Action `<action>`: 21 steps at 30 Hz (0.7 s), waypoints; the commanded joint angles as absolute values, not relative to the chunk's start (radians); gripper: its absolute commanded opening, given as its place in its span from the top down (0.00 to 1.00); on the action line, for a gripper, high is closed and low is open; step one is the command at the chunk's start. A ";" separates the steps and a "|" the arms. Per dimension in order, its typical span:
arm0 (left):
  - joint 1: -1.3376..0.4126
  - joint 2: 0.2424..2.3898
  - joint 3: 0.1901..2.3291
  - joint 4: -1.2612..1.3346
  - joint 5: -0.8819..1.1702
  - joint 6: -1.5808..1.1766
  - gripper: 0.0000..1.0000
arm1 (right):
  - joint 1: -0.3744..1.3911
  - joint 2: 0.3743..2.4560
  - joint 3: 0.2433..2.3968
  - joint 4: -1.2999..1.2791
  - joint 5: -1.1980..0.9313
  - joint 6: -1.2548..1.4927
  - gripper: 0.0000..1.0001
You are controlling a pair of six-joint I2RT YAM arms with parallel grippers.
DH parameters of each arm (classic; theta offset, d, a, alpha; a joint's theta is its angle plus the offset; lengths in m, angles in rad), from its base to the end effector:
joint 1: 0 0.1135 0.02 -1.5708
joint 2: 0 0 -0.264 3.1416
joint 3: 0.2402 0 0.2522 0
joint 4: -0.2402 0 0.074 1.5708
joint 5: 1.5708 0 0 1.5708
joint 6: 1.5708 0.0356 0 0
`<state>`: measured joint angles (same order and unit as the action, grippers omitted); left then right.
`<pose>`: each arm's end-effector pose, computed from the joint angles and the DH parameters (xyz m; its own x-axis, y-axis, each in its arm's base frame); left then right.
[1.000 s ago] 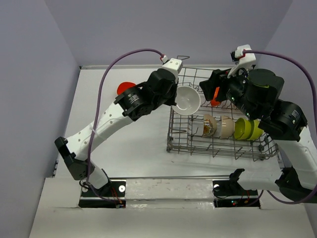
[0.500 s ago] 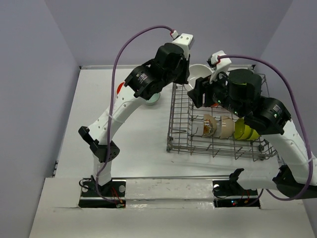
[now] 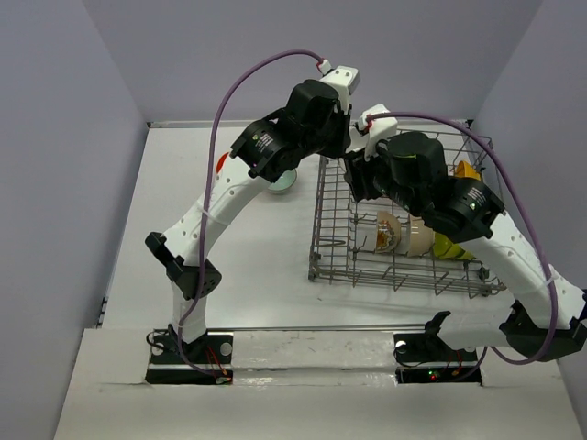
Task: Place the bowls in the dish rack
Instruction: Pass from the left arm to the right
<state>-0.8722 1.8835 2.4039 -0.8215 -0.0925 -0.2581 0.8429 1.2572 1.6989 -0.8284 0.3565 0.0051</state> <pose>0.2523 -0.2953 0.5061 -0.3646 0.0389 -0.9304 0.6337 0.7424 -0.2173 0.1648 0.1663 0.4831 -0.2534 -0.2771 -0.9268 -0.4833 0.8662 -0.1269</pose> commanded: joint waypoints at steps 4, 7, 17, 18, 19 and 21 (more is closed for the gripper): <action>-0.870 1.824 2.398 -0.776 -0.048 -0.244 1.00 | 0.890 1.293 1.693 -0.770 0.517 -0.066 0.44; -0.870 1.822 2.398 -0.778 -0.046 -0.241 1.00 | 0.917 1.316 1.689 -0.770 0.574 -0.081 0.44; -0.870 1.809 2.390 -0.784 -0.048 -0.230 1.00 | 0.937 1.335 1.669 -0.752 0.649 -0.100 0.64; -0.870 1.806 2.390 -0.782 -0.046 -0.230 1.00 | 0.946 1.333 1.669 -0.750 0.655 -0.100 0.69; -0.871 1.802 2.385 -0.779 -0.046 -0.230 1.00 | 0.946 1.333 1.667 -0.749 0.667 -0.101 0.73; -0.870 1.795 2.381 -0.779 -0.046 -0.229 1.00 | 0.946 1.333 1.663 -0.742 0.678 -0.103 0.87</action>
<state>-0.8692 1.8790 2.3867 -0.8043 -0.0261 -0.2127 0.9493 1.3426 1.6669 -0.7872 0.5571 -0.0757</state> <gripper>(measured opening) 0.187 0.248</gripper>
